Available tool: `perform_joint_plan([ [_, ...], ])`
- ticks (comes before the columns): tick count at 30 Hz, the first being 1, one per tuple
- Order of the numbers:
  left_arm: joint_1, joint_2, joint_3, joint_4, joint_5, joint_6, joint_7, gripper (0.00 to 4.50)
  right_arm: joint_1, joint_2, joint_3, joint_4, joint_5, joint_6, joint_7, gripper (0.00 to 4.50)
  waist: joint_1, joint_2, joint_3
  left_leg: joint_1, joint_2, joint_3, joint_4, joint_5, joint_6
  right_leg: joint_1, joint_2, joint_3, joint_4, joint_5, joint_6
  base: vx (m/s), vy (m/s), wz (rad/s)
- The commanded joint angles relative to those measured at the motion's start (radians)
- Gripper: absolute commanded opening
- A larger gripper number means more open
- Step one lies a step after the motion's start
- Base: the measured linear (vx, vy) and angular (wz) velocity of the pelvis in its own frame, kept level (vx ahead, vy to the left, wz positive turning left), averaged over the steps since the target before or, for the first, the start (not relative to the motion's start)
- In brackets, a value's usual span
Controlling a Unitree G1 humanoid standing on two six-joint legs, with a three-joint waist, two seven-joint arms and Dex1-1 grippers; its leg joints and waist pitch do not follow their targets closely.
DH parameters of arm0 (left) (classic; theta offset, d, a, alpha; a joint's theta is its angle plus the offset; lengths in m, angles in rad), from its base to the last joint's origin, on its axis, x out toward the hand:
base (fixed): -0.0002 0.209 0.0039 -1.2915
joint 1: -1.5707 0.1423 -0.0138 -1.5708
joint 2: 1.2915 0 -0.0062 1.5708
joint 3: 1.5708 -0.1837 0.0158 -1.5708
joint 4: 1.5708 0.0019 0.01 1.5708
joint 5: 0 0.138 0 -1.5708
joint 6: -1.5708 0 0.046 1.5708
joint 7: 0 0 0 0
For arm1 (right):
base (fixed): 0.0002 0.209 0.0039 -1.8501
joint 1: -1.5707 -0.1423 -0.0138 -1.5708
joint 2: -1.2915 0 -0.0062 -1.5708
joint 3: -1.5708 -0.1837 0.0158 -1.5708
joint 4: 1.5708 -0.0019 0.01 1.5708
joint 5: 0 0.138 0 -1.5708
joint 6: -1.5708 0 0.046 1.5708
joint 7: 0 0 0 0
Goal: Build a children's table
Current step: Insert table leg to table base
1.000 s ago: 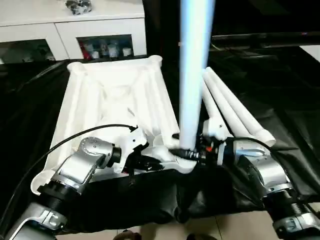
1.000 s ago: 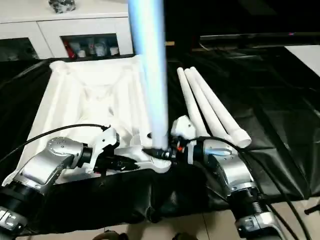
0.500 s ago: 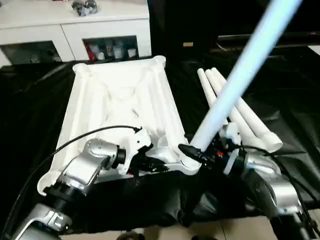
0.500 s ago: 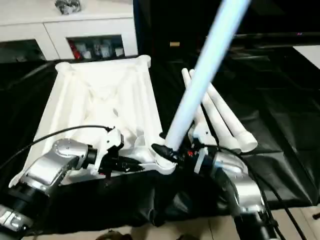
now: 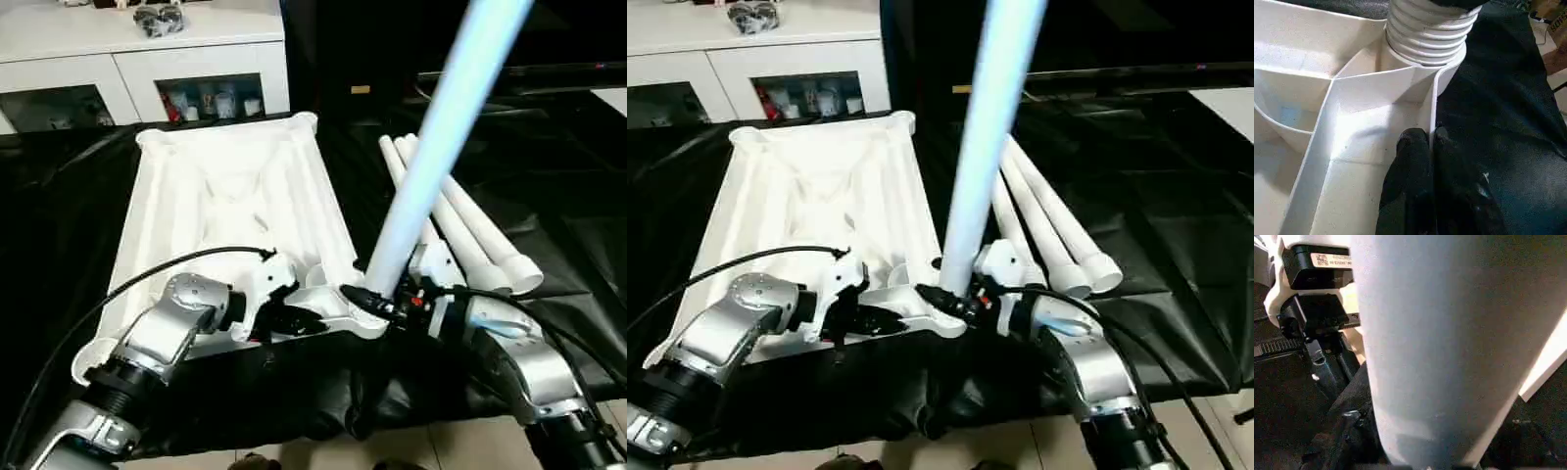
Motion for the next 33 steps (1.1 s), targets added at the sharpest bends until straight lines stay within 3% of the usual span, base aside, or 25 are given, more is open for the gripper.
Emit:
perform_joint_plan([
  [1, -0.006, 0.004, 0.055, -0.05, -0.028, -0.011, 0.009, 0.0, 0.024, -0.005, 0.055, 0.06, -0.041, 0.039, 0.02, 1.97, -0.002, -0.012, -0.049, 0.018, 0.08, -0.048, -0.086, -0.345, 0.016, 0.024, -0.076, 0.056, -0.086, -0.485, -0.146, 0.0, 0.0, 0.0],
  [3, -0.001, 0.011, 0.051, -0.066, -0.03, -0.014, 0.003, 0.0, 0.013, 0.001, 0.035, 0.048, -0.013, 0.055, 0.022, 1.97, -0.006, -0.014, -0.05, 0.017, 0.081, -0.05, -0.088, -0.352, 0.012, 0.026, -0.076, 0.056, -0.084, -0.473, -0.148, 0.0, 0.0, 0.0],
  [5, -0.001, 0.015, 0.049, -0.072, -0.028, 0.0, 0.007, 0.57, 0.001, 0.006, 0.011, 0.045, 0.012, 0.065, 0.014, 1.97, -0.008, -0.014, -0.052, 0.018, 0.08, -0.048, -0.087, -0.349, 0.012, 0.025, -0.075, 0.057, -0.082, -0.446, -0.159, 0.0, 0.0, 0.0],
  [9, 0.008, 0.019, 0.056, -0.107, -0.049, 0.05, 0.009, 0.64, -0.023, 0.003, -0.047, 0.025, 0.064, 0.078, 0.005, 1.97, -0.007, -0.013, -0.057, 0.017, 0.083, -0.046, -0.086, -0.322, 0.013, 0.03, -0.076, 0.058, -0.075, -0.377, -0.193, 0.0, 0.0, 0.0],
  [10, 0.014, 0.019, 0.06, -0.118, -0.048, 0.048, 0.019, 0.84, -0.036, -0.006, -0.074, -0.002, 0.089, 0.087, 0.005, 1.97, -0.006, -0.007, -0.061, 0.015, 0.082, -0.046, -0.085, -0.311, 0.014, 0.032, -0.074, 0.056, -0.071, -0.346, -0.204, 0.0, 0.0, 0.0],
  [11, 0.016, 0.019, 0.06, -0.119, -0.046, 0.045, 0.023, 0.99, -0.04, -0.009, -0.081, -0.011, 0.095, 0.09, 0.004, 1.97, -0.007, -0.01, -0.061, 0.015, 0.082, -0.045, -0.085, -0.307, 0.016, 0.033, -0.072, 0.056, -0.07, -0.323, -0.21, 0.0, 0.0, 0.0],
  [15, 0.027, 0.027, 0.052, -0.128, -0.048, 0.04, 0.013, 1.26, -0.067, -0.017, -0.122, -0.062, 0.137, 0.117, -0.002, 1.97, -0.004, -0.009, -0.065, 0.014, 0.08, -0.043, -0.082, -0.282, 0.021, 0.036, -0.072, 0.056, -0.065, -0.297, -0.211, 0.0, 0.0, 0.0],
  [16, 0.028, 0.032, 0.051, -0.129, -0.048, 0.039, 0.008, 1.35, -0.086, -0.02, -0.14, -0.077, 0.144, 0.117, -0.015, 1.97, -0.004, -0.004, -0.068, 0.012, 0.08, -0.043, -0.081, -0.261, 0.021, 0.039, -0.071, 0.055, -0.062, -0.27, -0.214, 0.0, 0.0, 0.0],
  [24, 0.029, 0.036, 0.081, -0.148, -0.074, 0.051, 0.004, 1.9, -0.13, -0.006, -0.183, -0.138, 0.203, 0.163, -0.051, 1.97, 0.002, 0.0, -0.076, 0.013, 0.077, -0.039, -0.073, -0.208, 0.042, 0.042, -0.069, 0.053, -0.051, -0.182, -0.247, 0.0, 0.0, 0.0],
  [26, 0.006, -0.004, 0.163, -0.165, -0.161, 0.092, 0.03, 2.04, -0.133, -0.006, -0.195, -0.149, 0.243, 0.206, -0.042, 1.97, 0.004, -0.001, -0.076, 0.014, 0.078, -0.038, -0.073, -0.216, 0.037, 0.042, -0.07, 0.052, -0.052, -0.2, -0.246, 0.0, 0.0, 0.0],
  [28, -0.057, -0.064, 0.304, -0.177, -0.305, 0.181, 0.091, 2.19, -0.128, -0.029, -0.194, -0.163, 0.292, 0.276, 0.015, 1.97, 0.008, -0.002, -0.076, 0.015, 0.077, -0.036, -0.069, -0.221, 0.032, 0.044, -0.073, 0.051, -0.051, -0.207, -0.261, 0.0, 0.0, 0.0],
  [29, -0.057, -0.064, 0.304, -0.177, -0.305, 0.181, 0.091, 2.25, -0.128, -0.029, -0.194, -0.163, 0.292, 0.276, 0.015, 1.97, 0.015, -0.001, -0.075, 0.02, 0.076, -0.034, -0.067, -0.236, 0.027, 0.039, -0.07, 0.05, -0.054, -0.223, -0.268, 0.0, 0.0, 0.0],
  [30, -0.114, -0.098, 0.385, -0.172, -0.402, 0.249, 0.133, 2.33, -0.124, -0.06, -0.179, -0.168, 0.321, 0.324, 0.064, 1.97, 0.014, -0.008, -0.074, 0.021, 0.076, -0.032, -0.067, -0.248, 0.024, 0.037, -0.066, 0.051, -0.053, -0.231, -0.268, 0.0, 0.0, 0.0],
  [32, -0.185, -0.135, 0.438, -0.161, -0.498, 0.296, 0.161, 2.5, -0.115, -0.096, -0.161, -0.183, 0.37, 0.383, 0.144, 1.97, 0.018, -0.025, -0.07, 0.013, 0.072, -0.033, -0.064, -0.238, 0.036, 0.044, -0.069, 0.049, -0.056, -0.279, -0.252, 0.0, 0.0, 0.0],
  [33, -0.207, -0.147, 0.442, -0.162, -0.52, 0.307, 0.161, 2.5, -0.114, -0.108, -0.155, -0.186, 0.389, 0.407, 0.175, 1.97, 0.022, -0.021, -0.071, 0.014, 0.072, -0.035, -0.061, -0.236, 0.039, 0.046, -0.071, 0.048, -0.055, -0.294, -0.246, 0.0, 0.0, 0.0],
])
